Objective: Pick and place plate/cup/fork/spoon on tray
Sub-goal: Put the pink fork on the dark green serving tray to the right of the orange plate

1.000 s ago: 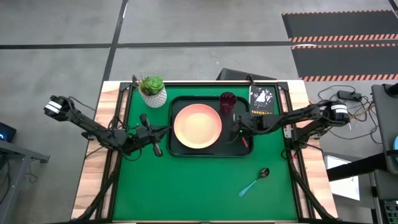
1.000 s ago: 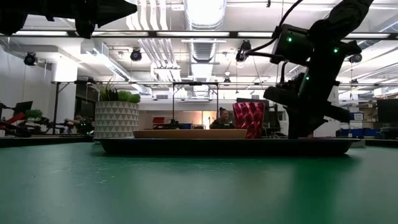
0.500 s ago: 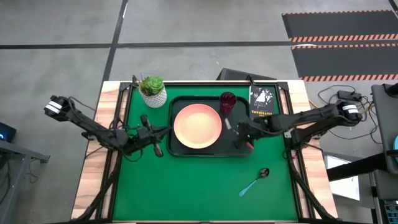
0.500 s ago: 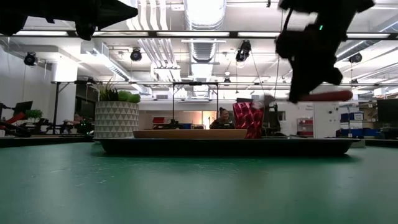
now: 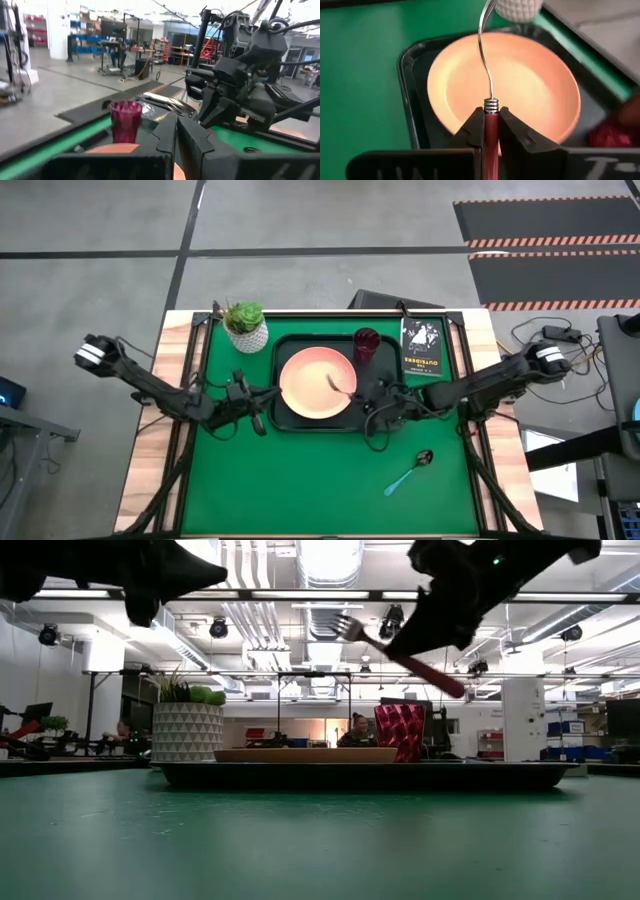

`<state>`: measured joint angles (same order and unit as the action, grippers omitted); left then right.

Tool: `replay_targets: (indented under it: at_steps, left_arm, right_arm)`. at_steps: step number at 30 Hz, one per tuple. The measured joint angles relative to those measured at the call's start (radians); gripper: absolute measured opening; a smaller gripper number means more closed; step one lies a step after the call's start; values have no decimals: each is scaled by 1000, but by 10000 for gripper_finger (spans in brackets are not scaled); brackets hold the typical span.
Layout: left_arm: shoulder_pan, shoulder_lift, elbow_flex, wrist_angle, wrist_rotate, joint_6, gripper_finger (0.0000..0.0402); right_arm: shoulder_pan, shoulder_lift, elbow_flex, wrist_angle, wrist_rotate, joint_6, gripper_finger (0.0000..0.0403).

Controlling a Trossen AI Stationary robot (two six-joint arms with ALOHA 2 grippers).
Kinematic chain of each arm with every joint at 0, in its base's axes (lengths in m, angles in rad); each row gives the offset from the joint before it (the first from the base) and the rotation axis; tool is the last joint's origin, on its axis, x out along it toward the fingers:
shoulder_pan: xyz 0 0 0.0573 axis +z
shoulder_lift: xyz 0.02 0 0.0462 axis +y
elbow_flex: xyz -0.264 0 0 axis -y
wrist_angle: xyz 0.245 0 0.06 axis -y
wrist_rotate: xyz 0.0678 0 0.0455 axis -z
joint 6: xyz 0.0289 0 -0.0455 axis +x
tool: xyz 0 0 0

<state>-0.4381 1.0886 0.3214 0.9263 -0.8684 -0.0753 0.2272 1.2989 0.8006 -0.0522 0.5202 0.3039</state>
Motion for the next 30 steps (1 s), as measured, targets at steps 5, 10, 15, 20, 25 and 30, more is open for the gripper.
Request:
replay_targets:
  at_steps: [5,10,15,20,25,30]
  left_arm:
    - [0,63,0,6,0,-91,0]
    - [0,114,0,7,0,-172,0]
    - [0,142,10,9,0,-181,0]
    - [2,142,23,24,0,-181,0]
    - [4,141,26,43,-1,-181,0]
    - [11,141,26,49,13,-182,3]
  right_arm:
    - [0,111,-2,137,37,-132,23]
    - [0,194,-2,281,49,-234,23]
    - [2,209,-2,361,58,-342,23]
    - [2,201,-2,376,64,-458,23]
    - [55,197,-2,376,275,-614,22]
    - [138,196,24,377,470,-858,22]
